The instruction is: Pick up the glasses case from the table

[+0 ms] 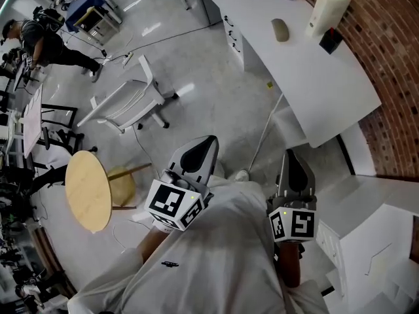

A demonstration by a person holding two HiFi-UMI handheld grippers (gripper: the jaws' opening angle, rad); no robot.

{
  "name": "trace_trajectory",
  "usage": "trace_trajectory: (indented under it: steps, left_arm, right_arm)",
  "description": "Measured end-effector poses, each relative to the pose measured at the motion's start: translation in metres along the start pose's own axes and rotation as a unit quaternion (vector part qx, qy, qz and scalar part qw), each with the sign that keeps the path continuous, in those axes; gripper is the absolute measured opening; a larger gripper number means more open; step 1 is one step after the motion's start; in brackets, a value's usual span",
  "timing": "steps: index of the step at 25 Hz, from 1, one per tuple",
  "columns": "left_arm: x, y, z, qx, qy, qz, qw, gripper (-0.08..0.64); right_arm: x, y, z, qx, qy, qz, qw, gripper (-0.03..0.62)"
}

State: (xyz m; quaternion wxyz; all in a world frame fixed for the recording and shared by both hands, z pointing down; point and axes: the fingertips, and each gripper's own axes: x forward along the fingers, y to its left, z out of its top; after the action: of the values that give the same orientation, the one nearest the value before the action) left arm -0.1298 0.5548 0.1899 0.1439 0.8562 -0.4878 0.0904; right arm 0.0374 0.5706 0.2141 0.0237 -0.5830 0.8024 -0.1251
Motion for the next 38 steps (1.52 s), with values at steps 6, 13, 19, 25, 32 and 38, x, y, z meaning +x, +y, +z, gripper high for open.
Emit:
trace_trajectory:
  steps: [6, 13, 19, 25, 32, 38]
  left_arm:
    - [0.013, 0.002, -0.007, -0.008, 0.012, 0.006, 0.9999, 0.008]
    - [0.040, 0.012, 0.000, -0.023, 0.013, 0.003, 0.9996, 0.008]
    - [0.072, 0.034, 0.009, -0.024, 0.015, 0.005, 0.9996, 0.008]
    - [0.106, 0.063, 0.028, -0.029, 0.010, 0.002, 0.9995, 0.008]
    - [0.149, 0.114, 0.066, -0.034, 0.000, -0.012, 0.9993, 0.008]
    - [0.195, 0.172, 0.103, -0.028, -0.002, -0.037, 0.9989, 0.008]
  right_arm:
    - [0.007, -0.016, -0.009, 0.020, 0.012, -0.006, 1.000, 0.011]
    - [0.028, -0.031, -0.007, 0.023, 0.025, -0.012, 0.999, 0.011]
    - [0.065, -0.038, -0.003, 0.013, 0.033, -0.013, 0.999, 0.011]
    - [0.115, -0.041, 0.009, 0.021, 0.029, -0.022, 0.999, 0.011]
    - [0.180, -0.038, 0.028, 0.000, 0.034, -0.027, 0.999, 0.011]
    - [0.239, -0.043, 0.047, 0.015, 0.023, -0.072, 0.997, 0.011]
